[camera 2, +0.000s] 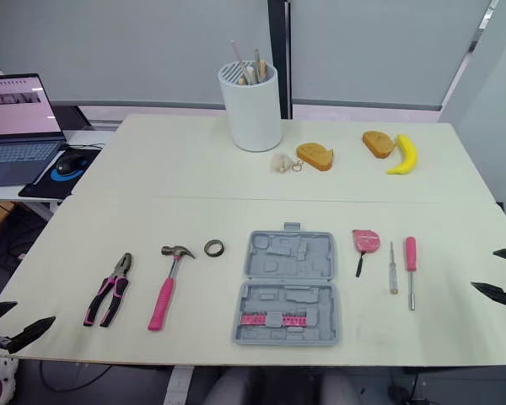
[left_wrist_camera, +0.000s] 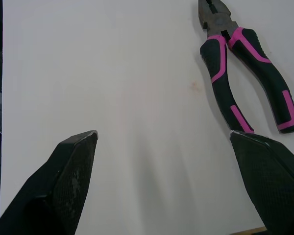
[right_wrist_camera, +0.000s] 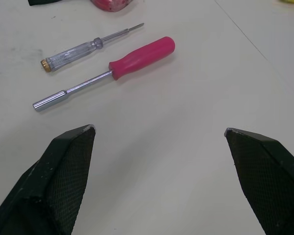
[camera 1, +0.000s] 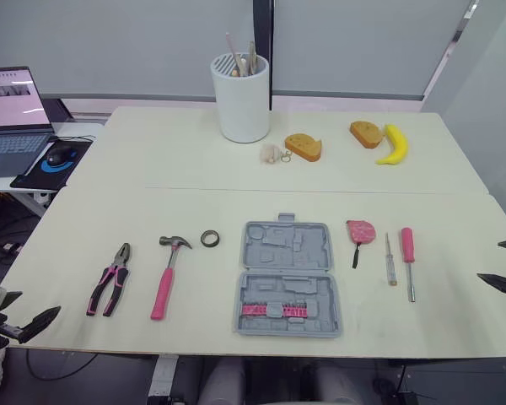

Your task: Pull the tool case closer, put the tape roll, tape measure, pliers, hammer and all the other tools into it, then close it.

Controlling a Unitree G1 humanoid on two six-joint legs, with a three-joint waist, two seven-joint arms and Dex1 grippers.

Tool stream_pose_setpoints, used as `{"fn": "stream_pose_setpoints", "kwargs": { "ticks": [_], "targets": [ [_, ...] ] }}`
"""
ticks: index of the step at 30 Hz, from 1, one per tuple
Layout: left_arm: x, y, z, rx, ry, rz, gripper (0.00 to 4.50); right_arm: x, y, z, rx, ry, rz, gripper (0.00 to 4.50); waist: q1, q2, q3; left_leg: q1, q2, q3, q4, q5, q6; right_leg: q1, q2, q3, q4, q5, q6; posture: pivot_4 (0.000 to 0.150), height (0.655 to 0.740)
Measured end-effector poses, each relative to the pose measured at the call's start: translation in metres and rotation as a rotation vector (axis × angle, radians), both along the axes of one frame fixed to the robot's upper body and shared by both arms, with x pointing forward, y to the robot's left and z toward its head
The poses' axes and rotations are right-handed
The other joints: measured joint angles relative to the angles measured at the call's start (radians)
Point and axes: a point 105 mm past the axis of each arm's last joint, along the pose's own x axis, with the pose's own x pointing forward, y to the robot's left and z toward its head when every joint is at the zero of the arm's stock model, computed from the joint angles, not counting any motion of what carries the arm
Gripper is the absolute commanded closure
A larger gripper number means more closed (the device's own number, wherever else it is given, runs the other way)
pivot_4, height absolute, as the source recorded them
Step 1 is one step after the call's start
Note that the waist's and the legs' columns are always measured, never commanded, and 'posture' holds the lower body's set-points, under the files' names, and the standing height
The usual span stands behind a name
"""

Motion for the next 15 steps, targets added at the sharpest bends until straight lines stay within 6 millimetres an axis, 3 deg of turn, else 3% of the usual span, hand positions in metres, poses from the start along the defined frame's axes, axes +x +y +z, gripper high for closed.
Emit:
{"fn": "stream_pose_setpoints", "kwargs": {
  "ticks": [5, 15],
  "targets": [
    [0.014, -0.015, 0.007, -0.024, -0.016, -0.052, 0.03, -0.009, 0.02, 0.001, 0.02, -0.021, 0.033, 0.0, 0.0, 0.0, 0.0, 0.0, 0.0, 0.002, 0.0, 0.0, 0.0, 0.0, 0.0, 0.002, 0.0, 0.001, 0.001, 0.15, 0.74],
    [0.052, -0.1, 0.019, -0.111, -0.042, -0.275, 0.03, -0.002, 0.055, 0.007, 0.077, -0.077, 0.042, 0.0, -0.003, -0.001, 0.0, 0.001, 0.0, 0.007, 0.001, 0.0, 0.0, -0.001, 0.001, 0.009, 0.0, 0.002, 0.004, 0.15, 0.74]
  ]
}}
